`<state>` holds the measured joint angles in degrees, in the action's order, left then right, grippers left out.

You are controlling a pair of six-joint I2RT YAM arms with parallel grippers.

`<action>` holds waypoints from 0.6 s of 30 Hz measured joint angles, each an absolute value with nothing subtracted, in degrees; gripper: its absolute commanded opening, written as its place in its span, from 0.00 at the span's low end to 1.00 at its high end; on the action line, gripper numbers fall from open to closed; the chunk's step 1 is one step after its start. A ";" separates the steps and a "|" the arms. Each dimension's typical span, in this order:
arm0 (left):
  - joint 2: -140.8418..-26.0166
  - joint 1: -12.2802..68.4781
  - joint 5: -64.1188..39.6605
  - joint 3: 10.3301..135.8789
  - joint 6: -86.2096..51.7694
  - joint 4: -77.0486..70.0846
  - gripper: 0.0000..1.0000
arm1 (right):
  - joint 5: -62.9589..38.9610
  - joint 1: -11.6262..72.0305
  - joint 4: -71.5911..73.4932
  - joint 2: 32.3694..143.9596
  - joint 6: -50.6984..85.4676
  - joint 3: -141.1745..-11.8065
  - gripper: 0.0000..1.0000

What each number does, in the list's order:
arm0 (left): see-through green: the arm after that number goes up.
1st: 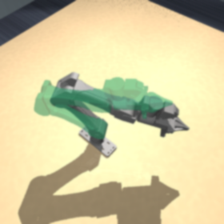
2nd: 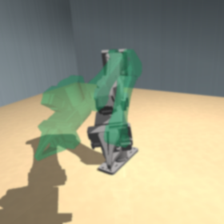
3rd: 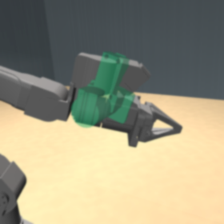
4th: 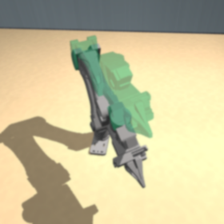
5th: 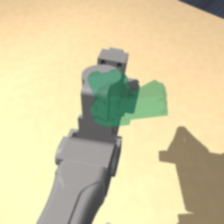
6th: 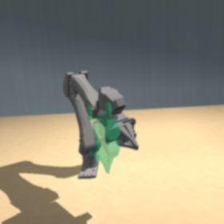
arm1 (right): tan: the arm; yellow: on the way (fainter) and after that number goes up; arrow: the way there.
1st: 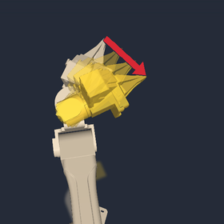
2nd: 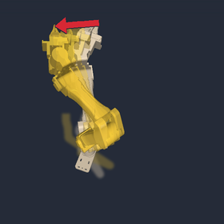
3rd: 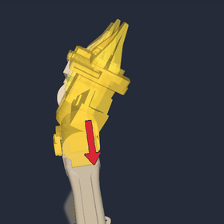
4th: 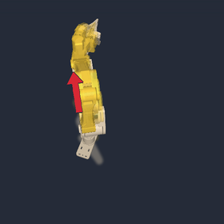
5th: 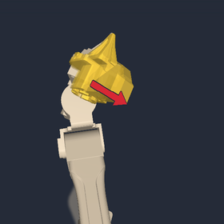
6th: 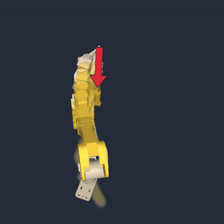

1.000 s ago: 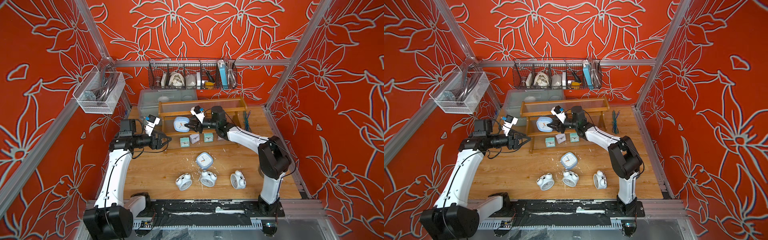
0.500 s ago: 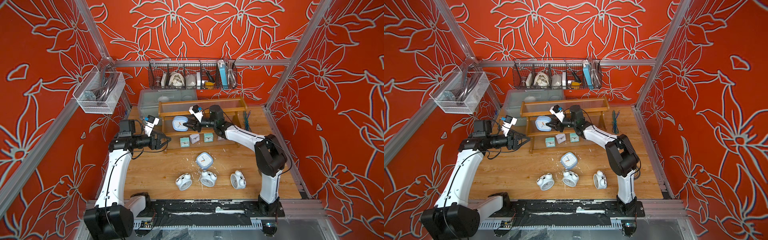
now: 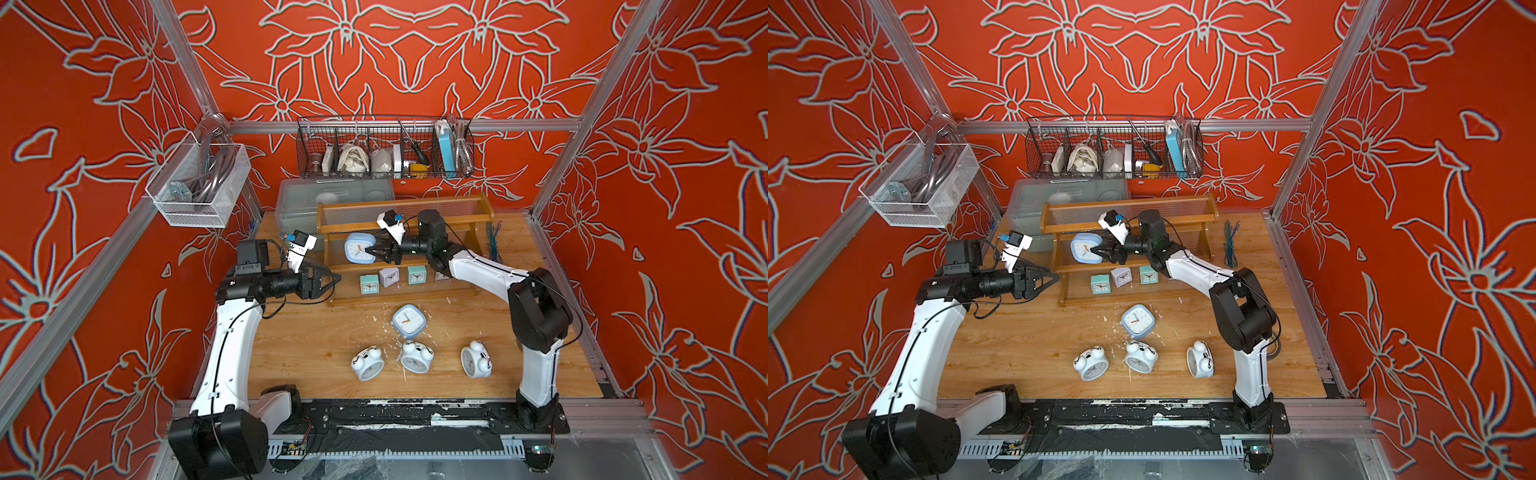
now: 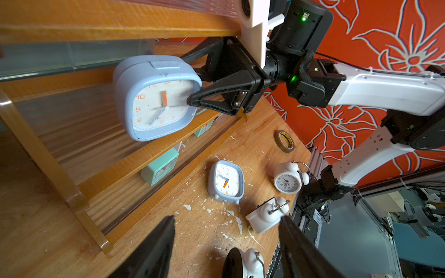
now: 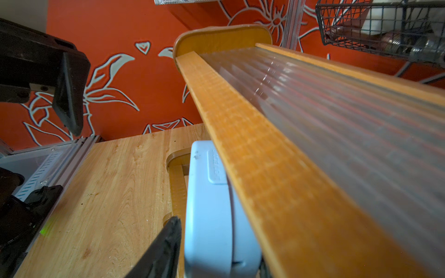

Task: Place the alarm clocks on the shelf by style
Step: Place the alarm on the shelf.

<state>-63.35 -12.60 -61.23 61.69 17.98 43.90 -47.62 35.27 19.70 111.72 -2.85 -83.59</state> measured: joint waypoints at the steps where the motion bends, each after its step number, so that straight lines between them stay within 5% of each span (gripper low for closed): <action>1: -63.31 -12.69 -61.34 61.58 17.98 43.86 0.69 | -47.59 35.27 19.57 111.72 -2.98 -83.72 0.58; 18: -63.16 -13.23 -61.89 61.04 17.98 43.88 0.69 | -46.98 35.27 17.98 111.70 -4.69 -83.83 0.69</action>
